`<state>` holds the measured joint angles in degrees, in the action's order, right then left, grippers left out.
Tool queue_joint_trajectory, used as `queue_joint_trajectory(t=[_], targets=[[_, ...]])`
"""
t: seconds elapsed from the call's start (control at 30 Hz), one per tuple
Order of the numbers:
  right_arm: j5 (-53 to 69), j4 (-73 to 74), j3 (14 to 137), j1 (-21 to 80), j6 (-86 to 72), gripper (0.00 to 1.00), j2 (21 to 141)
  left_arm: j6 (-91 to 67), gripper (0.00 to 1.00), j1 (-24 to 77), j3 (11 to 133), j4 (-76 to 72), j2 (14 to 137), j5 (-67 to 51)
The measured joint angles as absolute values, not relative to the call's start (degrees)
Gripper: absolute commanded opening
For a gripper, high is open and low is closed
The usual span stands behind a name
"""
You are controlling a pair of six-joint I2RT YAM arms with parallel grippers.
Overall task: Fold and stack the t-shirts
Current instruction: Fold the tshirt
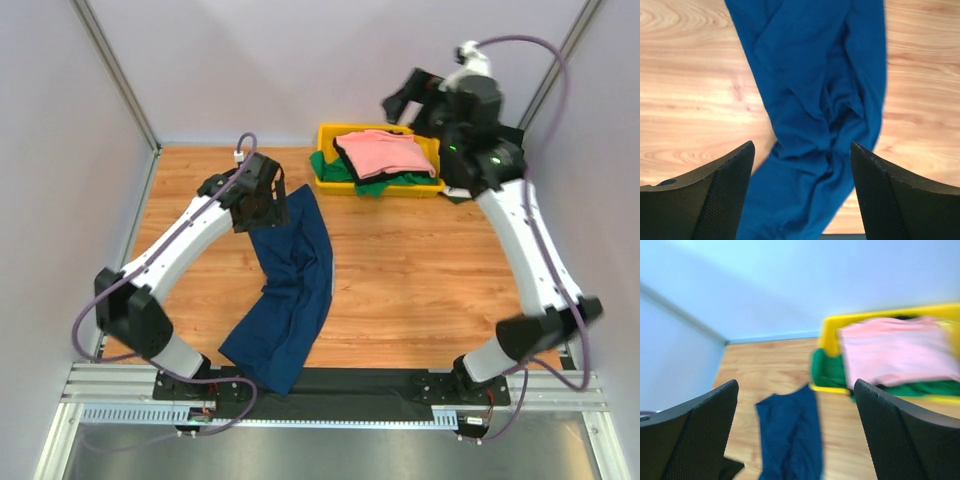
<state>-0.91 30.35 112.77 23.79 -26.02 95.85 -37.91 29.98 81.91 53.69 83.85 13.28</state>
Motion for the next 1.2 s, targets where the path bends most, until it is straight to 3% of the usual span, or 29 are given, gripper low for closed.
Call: queue_joint_trajectory(t=[0.13, 0.43, 0.67, 0.87, 0.97, 1.07, 1.2], targets=[[-3.81, 33.69, 98.56, 15.84, -25.69, 0.99, 79.50, -34.02, 0.79, 28.86, 89.93, 53.41, 97.27, 13.34], [0.14, 45.34, 73.93, 17.45, -26.68, 0.99, 62.30, -31.33, 0.77, 27.94, 101.25, 52.93, 124.44, 10.92], [-1.48, 50.54, 73.80, 17.45, -25.76, 1.00, 53.82, -31.14, 0.76, 22.79, 111.90, 57.21, 133.10, 6.48], [-2.87, 51.00, 75.42, 17.45, -24.51, 1.00, 53.98, -31.14, 0.77, 15.88, 140.49, 66.63, 148.59, 1.15], [-3.20, 51.11, 75.31, 17.45, -23.92, 1.00, 55.79, -31.46, 0.77, 12.12, 147.52, 64.64, 152.38, -3.27], [-2.92, 50.22, 73.97, 17.45, -23.40, 1.00, 57.49, -32.75, 0.81, 8.25, 146.71, 58.26, 152.40, -9.47], [-0.30, 48.62, 71.31, 17.45, -22.68, 1.00, 60.23, -34.65, 1.00, 4.58, 149.25, 47.81, 154.65, -15.84]])
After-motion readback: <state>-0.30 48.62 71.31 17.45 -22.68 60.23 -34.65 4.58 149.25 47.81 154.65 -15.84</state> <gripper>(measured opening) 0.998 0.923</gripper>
